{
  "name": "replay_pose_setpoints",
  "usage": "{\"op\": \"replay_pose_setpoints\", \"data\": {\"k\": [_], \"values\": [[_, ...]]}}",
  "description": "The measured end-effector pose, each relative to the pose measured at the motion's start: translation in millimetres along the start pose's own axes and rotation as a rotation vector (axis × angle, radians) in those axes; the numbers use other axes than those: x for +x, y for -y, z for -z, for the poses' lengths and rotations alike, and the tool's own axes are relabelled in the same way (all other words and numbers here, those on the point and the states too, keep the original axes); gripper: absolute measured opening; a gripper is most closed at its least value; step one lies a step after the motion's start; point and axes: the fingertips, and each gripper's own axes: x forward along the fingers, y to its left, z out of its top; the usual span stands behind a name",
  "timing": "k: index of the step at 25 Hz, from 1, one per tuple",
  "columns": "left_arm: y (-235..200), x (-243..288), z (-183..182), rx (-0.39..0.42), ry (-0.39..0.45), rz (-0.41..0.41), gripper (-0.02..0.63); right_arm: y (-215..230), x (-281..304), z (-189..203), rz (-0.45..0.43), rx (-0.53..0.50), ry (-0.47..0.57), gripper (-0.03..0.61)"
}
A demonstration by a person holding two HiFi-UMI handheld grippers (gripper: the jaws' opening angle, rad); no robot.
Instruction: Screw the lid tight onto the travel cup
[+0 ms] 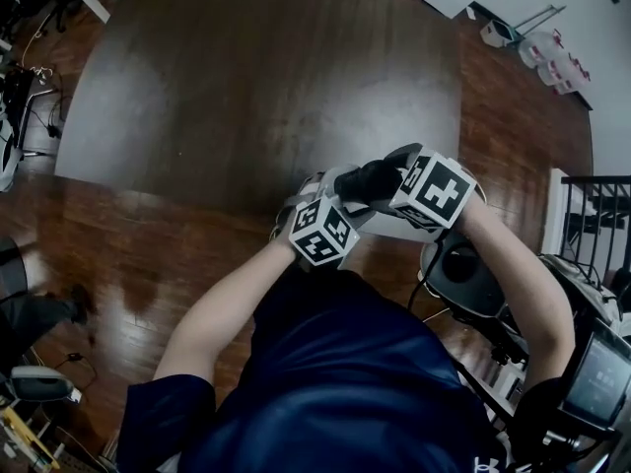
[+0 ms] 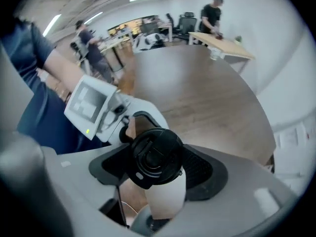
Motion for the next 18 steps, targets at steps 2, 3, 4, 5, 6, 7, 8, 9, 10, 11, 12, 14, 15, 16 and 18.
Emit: {"op": "replay_pose_setpoints", "data": {"k": [2,3,4,5,6,7,8,9,10,11,12,14,15,16,18], "values": [[2,-1,0,-0.071,0.012,-0.089,0.352,0,-1,0,0.027,0.082,0.029,0.339],[2,-3,0,-0.088,0.018,-0.101,0.354,0,-1,0,0.034,0.075,0.035,0.339],[2,-5,0,-0.088,0.023,-0.089,0.358,-1,0,-1,0.036,0.046,0.037,0.339],[2,-7,1,-0.068,0.023,-0.059,0.364,-2,0,-2,0.031,-0.003,0.036,0.339],[0,-9,2,-0.031,0.016,-0.02,0.39,-3,1,-3,0.02,-0.067,0.031,0.339],[-2,-9,2,0.014,0.004,0.022,0.415,-4,1,-2,0.003,-0.139,0.022,0.339],[-4,-9,3,0.056,-0.01,0.069,0.426,-6,1,-2,-0.018,-0.213,0.01,0.339],[-5,-7,2,0.089,-0.023,0.118,0.438,-8,1,-1,-0.038,-0.288,-0.004,0.339],[-4,-4,1,0.115,-0.033,0.164,0.439,-9,1,-1,-0.055,-0.359,-0.018,0.339],[-3,0,0,0.134,-0.04,0.201,0.439,-9,0,-2,-0.066,-0.417,-0.031,0.339],[-3,3,-1,0.148,-0.043,0.222,0.436,-8,0,-2,-0.07,-0.447,-0.042,0.339],[-2,7,-3,0.153,-0.031,0.211,0.398,-5,0,-2,-0.061,-0.383,-0.045,0.339],[-2,7,-3,0.14,-0.02,0.181,0.383,-3,1,-2,-0.048,-0.292,-0.034,0.339],[-2,7,-4,0.117,-0.009,0.137,0.382,-1,1,-2,-0.031,-0.183,-0.016,0.339],[-2,5,-4,0.052,0.012,0.023,0.379,1,-1,-2,0.007,0.007,0.026,0.339]]}}
